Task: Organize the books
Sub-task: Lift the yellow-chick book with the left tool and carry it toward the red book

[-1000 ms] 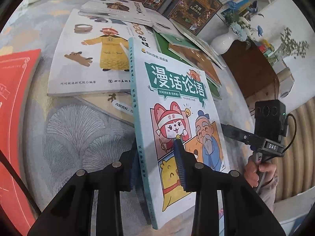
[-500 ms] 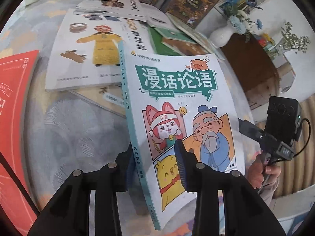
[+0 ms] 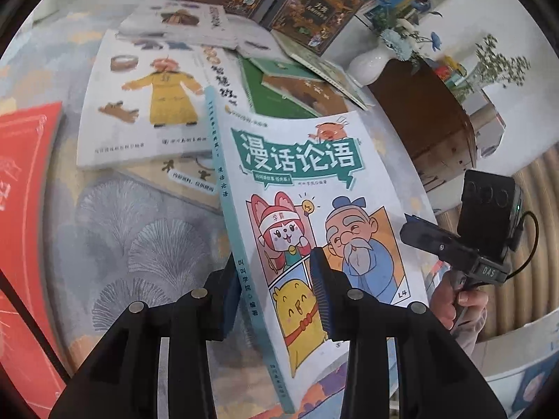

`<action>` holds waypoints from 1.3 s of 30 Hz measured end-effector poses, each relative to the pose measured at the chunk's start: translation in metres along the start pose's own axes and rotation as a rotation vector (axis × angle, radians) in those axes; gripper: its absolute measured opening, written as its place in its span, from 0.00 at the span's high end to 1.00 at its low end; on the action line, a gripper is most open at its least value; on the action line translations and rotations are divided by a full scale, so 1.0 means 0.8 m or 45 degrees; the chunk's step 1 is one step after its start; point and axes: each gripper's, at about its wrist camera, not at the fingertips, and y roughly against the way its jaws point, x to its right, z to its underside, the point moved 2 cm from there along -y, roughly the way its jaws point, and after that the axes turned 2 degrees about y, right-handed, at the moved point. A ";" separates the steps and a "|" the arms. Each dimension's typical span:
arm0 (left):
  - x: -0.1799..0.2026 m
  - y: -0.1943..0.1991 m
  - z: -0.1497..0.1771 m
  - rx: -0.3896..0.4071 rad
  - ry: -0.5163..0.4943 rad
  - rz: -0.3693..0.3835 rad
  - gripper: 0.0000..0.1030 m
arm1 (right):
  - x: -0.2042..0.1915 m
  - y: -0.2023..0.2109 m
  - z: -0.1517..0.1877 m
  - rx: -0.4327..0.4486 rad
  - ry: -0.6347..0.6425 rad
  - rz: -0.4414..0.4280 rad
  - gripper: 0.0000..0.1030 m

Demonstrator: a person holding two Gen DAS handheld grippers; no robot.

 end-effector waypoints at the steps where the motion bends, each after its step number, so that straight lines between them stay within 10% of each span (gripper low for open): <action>1: 0.002 0.002 -0.001 0.004 -0.010 -0.005 0.68 | -0.001 0.001 -0.001 0.002 0.003 0.000 0.63; 16: 0.000 0.023 -0.014 0.044 -0.058 -0.013 0.67 | -0.034 0.005 -0.011 0.011 0.088 0.063 0.63; 21: -0.043 -0.009 0.003 0.006 0.105 -0.176 0.73 | 0.026 -0.039 0.015 -0.189 -0.262 -0.125 0.64; 25: -0.076 -0.004 0.005 0.054 0.249 0.006 0.79 | 0.057 -0.058 0.024 -0.183 -0.346 -0.126 0.73; 39: -0.035 -0.001 0.000 0.065 0.030 -0.311 0.76 | -0.022 -0.072 -0.005 -0.141 -0.035 0.218 0.81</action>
